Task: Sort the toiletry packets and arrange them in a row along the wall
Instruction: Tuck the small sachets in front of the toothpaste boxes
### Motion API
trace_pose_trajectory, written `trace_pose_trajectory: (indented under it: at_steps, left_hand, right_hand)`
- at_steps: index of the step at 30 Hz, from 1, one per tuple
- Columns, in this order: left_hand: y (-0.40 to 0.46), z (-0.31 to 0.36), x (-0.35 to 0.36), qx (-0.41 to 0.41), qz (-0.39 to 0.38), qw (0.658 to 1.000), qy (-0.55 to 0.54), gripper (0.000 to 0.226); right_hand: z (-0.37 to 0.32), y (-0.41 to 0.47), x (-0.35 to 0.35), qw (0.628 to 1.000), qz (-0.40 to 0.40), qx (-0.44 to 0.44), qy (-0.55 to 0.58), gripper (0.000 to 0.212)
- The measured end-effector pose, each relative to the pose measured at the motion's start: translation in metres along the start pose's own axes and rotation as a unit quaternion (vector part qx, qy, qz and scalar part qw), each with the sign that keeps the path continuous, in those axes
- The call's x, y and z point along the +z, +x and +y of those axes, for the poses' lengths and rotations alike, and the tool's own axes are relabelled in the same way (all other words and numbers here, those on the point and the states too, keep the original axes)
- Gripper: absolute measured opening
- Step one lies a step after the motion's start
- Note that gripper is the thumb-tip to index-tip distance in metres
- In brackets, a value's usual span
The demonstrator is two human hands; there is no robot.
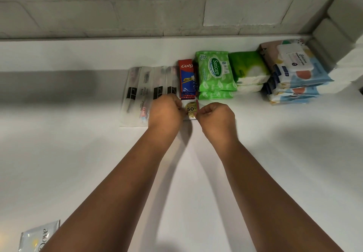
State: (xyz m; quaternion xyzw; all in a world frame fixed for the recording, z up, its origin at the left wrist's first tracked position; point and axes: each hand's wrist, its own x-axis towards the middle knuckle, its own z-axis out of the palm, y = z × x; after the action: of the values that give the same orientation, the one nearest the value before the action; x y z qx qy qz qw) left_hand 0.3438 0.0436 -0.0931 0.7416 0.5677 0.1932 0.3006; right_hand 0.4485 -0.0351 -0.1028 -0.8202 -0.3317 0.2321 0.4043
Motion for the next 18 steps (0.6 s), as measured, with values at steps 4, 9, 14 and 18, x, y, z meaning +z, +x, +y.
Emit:
trace_pose_trajectory:
  at_steps: [4, 9, 14, 18]
  left_hand:
    - [-0.001, 0.003, -0.003, -0.006, -0.016, 1.0, 0.009, 0.015]
    - [-0.01, 0.006, -0.015, 0.005, -0.003, 1.0, 0.003, 0.019]
    - [-0.027, 0.0, -0.04, 0.021, 0.022, 1.0, -0.001, 0.017]
    - [-0.052, -0.014, -0.072, 0.024, 0.029, 0.999, 0.003, 0.021]
  right_hand:
    - [-0.002, -0.001, -0.001, 1.0, 0.0, 0.001, -0.002, 0.006]
    - [-0.009, -0.01, -0.006, 1.0, 0.016, -0.003, -0.011, 0.014]
    - [-0.024, -0.029, -0.006, 0.999, 0.008, -0.036, -0.022, 0.017]
    - [-0.04, -0.058, 0.003, 0.998, -0.013, -0.056, -0.03, 0.019]
